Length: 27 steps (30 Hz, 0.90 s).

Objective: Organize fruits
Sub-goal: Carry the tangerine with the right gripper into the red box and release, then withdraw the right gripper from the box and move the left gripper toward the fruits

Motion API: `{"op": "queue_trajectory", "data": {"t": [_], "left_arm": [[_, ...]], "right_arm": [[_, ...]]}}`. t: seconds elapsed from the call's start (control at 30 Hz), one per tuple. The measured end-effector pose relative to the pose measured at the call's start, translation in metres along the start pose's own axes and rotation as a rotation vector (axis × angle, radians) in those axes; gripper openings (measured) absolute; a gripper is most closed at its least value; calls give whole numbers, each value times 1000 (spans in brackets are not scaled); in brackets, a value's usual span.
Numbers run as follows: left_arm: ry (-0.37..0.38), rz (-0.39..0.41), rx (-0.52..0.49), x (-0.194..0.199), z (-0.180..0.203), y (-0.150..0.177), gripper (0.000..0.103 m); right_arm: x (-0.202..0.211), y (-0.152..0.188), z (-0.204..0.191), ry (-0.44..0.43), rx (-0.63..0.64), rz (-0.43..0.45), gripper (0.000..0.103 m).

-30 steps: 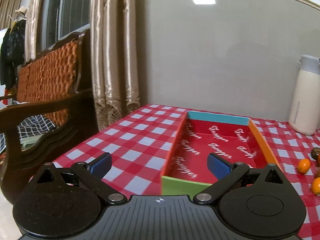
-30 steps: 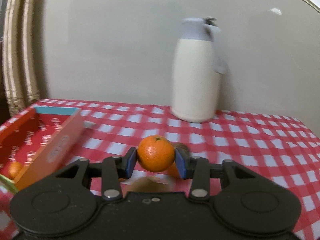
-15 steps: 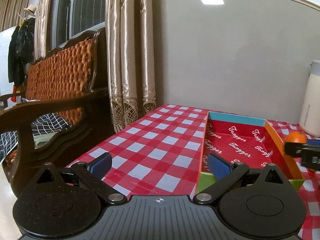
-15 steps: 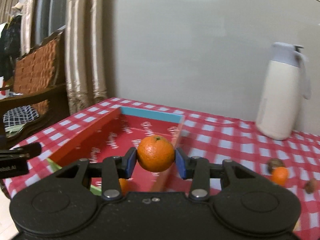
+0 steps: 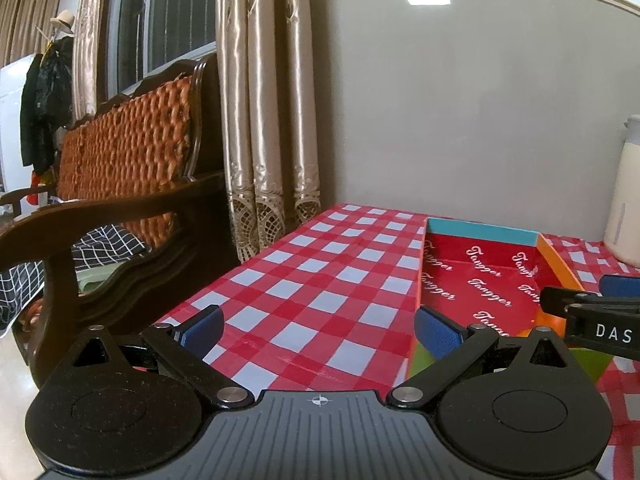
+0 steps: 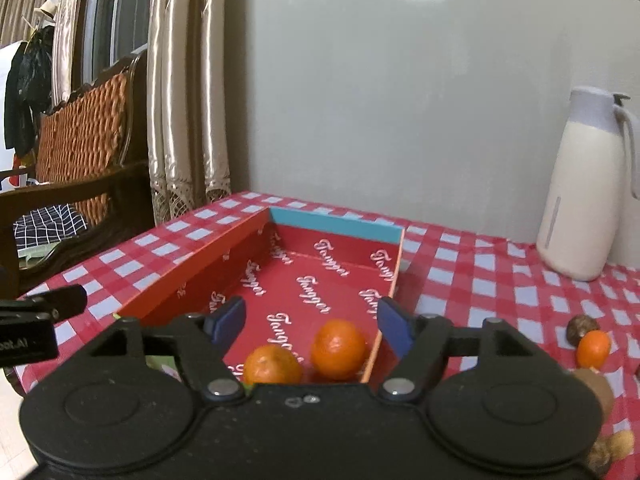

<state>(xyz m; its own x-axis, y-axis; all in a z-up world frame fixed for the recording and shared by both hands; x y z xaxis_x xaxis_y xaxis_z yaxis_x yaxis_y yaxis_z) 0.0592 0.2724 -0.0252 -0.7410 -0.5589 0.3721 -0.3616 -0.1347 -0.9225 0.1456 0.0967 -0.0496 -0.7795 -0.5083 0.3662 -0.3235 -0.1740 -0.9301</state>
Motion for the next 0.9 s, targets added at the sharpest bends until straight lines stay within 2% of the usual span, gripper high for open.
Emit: {"op": "queue_trajectory", "data": {"t": [0.3,0.9], "left_arm": [[88,0,31,12,31,-4,103],[271,35,-103,55,145,0,103]], "right_arm": [[20,3,32,56,-4,1,72],[77,26,126,216,-43,-17,72]]}}
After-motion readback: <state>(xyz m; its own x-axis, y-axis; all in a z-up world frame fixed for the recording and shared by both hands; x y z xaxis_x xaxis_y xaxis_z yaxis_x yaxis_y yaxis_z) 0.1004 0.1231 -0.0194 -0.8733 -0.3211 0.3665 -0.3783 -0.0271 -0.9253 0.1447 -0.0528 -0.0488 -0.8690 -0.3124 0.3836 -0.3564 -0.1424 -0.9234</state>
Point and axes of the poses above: each gripper's, at about its wrist camera, not at the fingertips, and x roughly against the way its jaws point, z to its right, y to its underside, the point moved 9 cm from there along -x, roughly the way its jaws point, and after that the axes turned 7 degrees about -y, right-handed, at the moved point
